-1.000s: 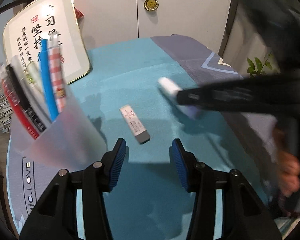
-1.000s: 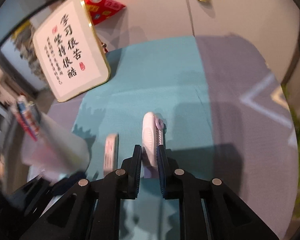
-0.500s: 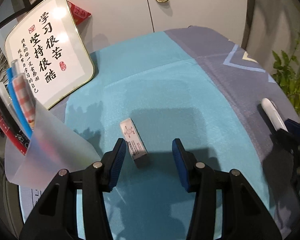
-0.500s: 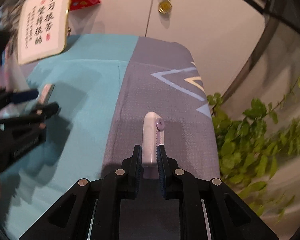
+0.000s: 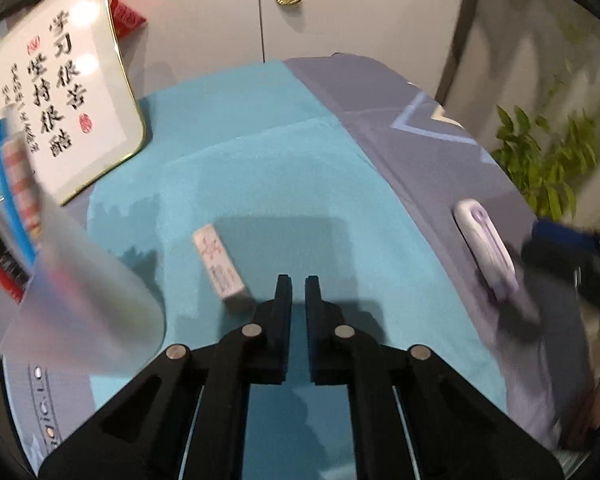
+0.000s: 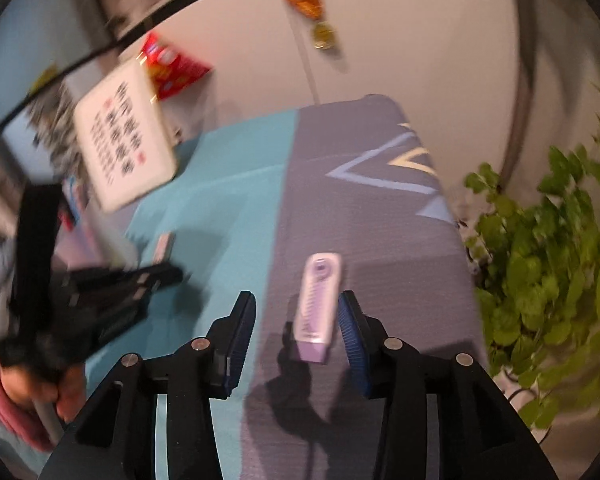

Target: Organize stationery

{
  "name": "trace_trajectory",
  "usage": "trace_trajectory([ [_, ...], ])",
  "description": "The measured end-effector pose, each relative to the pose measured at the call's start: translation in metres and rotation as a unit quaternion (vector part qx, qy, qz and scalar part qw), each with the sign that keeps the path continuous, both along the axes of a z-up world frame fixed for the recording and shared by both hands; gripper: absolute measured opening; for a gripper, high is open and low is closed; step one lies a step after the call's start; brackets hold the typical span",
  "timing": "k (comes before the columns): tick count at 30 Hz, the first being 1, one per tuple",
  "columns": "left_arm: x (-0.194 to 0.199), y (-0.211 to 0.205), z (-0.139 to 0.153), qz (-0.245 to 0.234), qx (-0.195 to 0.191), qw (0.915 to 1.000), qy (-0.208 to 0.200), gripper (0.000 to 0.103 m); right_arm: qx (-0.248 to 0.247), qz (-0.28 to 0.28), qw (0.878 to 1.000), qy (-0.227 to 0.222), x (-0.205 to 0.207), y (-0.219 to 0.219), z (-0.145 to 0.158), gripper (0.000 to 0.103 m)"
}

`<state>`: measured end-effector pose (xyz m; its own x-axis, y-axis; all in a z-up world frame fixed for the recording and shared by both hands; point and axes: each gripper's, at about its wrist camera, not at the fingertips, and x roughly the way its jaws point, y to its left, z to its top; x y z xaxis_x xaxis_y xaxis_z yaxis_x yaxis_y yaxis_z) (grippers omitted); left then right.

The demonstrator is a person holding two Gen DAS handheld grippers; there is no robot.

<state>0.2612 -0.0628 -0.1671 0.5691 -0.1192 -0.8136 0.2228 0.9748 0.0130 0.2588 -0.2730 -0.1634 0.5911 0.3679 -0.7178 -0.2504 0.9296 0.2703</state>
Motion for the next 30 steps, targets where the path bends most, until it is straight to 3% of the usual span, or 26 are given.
trace_trajectory([
  [3,-0.013,0.004,0.010,0.012,0.015,0.9993,-0.032,0.010,0.021,-0.010,1.000,0.006,0.001,-0.010,-0.002,0.043],
  [4,-0.012,0.005,0.013,0.022,0.034,0.9983,-0.041,0.020,0.024,-0.012,1.000,0.006,0.000,-0.011,-0.003,0.043],
  [5,-0.009,0.004,0.014,0.036,0.051,0.9970,-0.045,0.044,0.031,-0.013,0.999,0.007,0.001,-0.011,-0.003,0.043],
  [6,-0.003,0.005,0.014,0.049,0.059,0.9959,-0.047,0.055,0.037,-0.013,0.999,0.007,0.000,-0.011,-0.003,0.043],
  [7,0.000,0.005,0.014,0.063,0.064,0.9947,-0.051,0.059,0.041,-0.012,0.999,0.007,-0.001,-0.011,-0.002,0.043],
  [13,0.018,-0.003,0.000,0.082,0.097,0.9915,-0.029,0.057,0.057,-0.007,0.998,0.001,-0.007,-0.012,-0.001,0.043],
  [18,0.030,-0.001,-0.010,0.087,0.096,0.9915,-0.015,0.035,0.064,-0.009,0.998,0.005,-0.005,-0.017,-0.007,0.043],
  [20,0.034,0.002,-0.008,0.092,0.107,0.9898,-0.017,0.016,0.068,-0.010,0.998,0.007,-0.004,-0.019,-0.009,0.043],
  [26,0.012,0.007,-0.002,0.050,0.056,0.9971,0.010,0.015,0.069,-0.015,0.997,0.012,-0.002,-0.021,-0.011,0.043],
  [30,-0.033,-0.007,0.000,-0.022,0.065,0.9975,0.013,0.015,0.046,-0.012,0.999,0.020,0.000,-0.015,-0.011,0.043],
])
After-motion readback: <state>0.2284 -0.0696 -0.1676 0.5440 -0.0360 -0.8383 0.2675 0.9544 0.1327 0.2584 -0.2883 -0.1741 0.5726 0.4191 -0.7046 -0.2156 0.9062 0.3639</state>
